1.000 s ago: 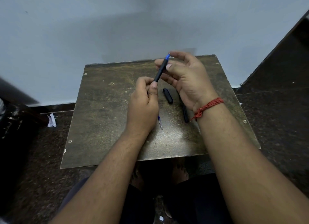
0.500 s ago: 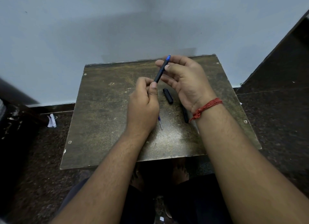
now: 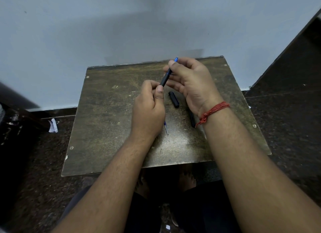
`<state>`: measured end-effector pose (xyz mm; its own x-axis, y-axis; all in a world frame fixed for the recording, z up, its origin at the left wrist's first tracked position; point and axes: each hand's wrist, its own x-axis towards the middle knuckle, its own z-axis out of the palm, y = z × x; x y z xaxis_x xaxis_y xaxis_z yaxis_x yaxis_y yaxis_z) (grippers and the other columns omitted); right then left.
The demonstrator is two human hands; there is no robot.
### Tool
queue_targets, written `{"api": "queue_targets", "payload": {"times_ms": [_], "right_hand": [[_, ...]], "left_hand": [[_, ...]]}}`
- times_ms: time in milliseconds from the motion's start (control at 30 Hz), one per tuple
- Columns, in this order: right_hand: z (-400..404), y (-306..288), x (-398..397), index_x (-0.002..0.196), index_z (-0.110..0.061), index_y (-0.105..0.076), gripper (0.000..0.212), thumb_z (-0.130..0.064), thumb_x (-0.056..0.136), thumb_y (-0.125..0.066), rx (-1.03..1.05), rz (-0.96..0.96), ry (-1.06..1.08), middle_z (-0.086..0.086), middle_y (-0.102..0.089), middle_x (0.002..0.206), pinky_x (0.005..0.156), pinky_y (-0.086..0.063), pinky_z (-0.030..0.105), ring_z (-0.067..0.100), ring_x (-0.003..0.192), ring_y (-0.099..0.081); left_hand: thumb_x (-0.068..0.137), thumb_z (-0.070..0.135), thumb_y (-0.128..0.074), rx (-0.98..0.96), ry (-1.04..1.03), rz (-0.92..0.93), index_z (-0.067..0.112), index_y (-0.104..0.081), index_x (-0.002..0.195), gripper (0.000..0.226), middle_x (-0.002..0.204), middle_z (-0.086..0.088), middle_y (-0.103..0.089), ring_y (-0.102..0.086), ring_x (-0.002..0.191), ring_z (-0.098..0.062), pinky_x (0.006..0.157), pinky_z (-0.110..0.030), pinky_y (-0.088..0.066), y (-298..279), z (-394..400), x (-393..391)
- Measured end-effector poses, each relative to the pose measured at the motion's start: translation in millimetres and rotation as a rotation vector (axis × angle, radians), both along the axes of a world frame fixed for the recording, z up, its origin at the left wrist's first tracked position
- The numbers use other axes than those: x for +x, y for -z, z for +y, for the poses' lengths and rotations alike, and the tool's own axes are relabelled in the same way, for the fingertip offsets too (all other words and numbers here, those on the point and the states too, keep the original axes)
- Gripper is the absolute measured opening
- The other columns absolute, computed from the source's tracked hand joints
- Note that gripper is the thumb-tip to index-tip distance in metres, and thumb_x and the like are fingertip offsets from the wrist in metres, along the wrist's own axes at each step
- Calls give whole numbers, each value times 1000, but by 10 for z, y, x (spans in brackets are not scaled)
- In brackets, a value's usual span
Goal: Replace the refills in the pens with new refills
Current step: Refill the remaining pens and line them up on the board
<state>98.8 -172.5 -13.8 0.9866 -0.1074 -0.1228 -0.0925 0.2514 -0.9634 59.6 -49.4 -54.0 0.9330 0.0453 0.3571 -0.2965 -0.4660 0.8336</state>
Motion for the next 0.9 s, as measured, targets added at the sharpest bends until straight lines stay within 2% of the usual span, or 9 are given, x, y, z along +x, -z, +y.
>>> {"api": "queue_targets", "payload": {"times_ms": [67,133,267,367,433,533,633,767,900], "right_hand": [[12,21,-9,99,-10,-64,11,-15,92,-69,-68,-7,15,6,-69,90,81,-59,37,19,84,-68],[7,15,-13,97,-8,-65,6,-9,92,-68,-61,-22,18,5,-68,86,79,-60,35,20,81,-67],[-24,-23,-13,108,-6,-63,19,2,93,-55,37,-19,-3,11,-76,95,85,-59,35,24,96,-72],[-4,-16,-12,108,-8,-61,17,-4,92,-63,54,-7,-7,19,-72,108,83,-59,36,29,100,-71],[18,6,-8,101,-9,-62,13,-9,90,-69,12,-12,12,16,-68,98,80,-60,36,25,89,-70],[9,21,7,97,-7,-63,9,-4,90,-68,-6,-33,43,7,-64,84,79,-61,38,21,81,-68],[-11,-15,-14,103,-4,-62,16,5,90,-64,69,-36,41,9,-69,86,85,-60,40,23,86,-69],[0,-45,-27,115,1,-59,25,11,93,-52,142,-35,27,13,-73,91,85,-60,37,26,91,-70],[-10,-84,-31,120,2,-56,28,9,94,-45,200,-14,5,18,-73,99,91,-57,41,27,94,-70]], "left_hand": [[106,20,-46,2,0,0,17,-51,97,11,58,14,-46,-47,54,-1,49,-19,-31,3,4,5],[106,20,-46,1,6,5,17,-52,97,12,58,13,-45,-46,52,-2,49,-19,-31,6,4,7],[106,20,-45,9,15,7,18,-51,96,12,58,13,-44,-45,53,-2,48,-16,-29,-3,0,-4],[106,20,-45,5,12,10,18,-51,96,12,59,13,-45,-46,53,-2,49,-15,-30,-4,1,-2],[106,20,-46,-1,8,11,17,-52,97,12,59,13,-45,-47,53,-1,50,-16,-29,2,0,3],[106,20,-45,9,12,10,18,-51,96,11,59,13,-45,-47,54,-2,49,-16,-30,3,-4,0],[106,20,-45,15,18,13,19,-50,96,11,59,12,-45,-46,54,-3,49,-18,-30,4,-6,0],[106,20,-45,12,18,11,19,-50,96,11,61,12,-47,-47,56,-3,49,-18,-31,5,-9,1],[106,18,-46,7,24,6,17,-51,95,12,61,12,-47,-48,57,-4,51,-24,-34,-1,-7,-2]]}}
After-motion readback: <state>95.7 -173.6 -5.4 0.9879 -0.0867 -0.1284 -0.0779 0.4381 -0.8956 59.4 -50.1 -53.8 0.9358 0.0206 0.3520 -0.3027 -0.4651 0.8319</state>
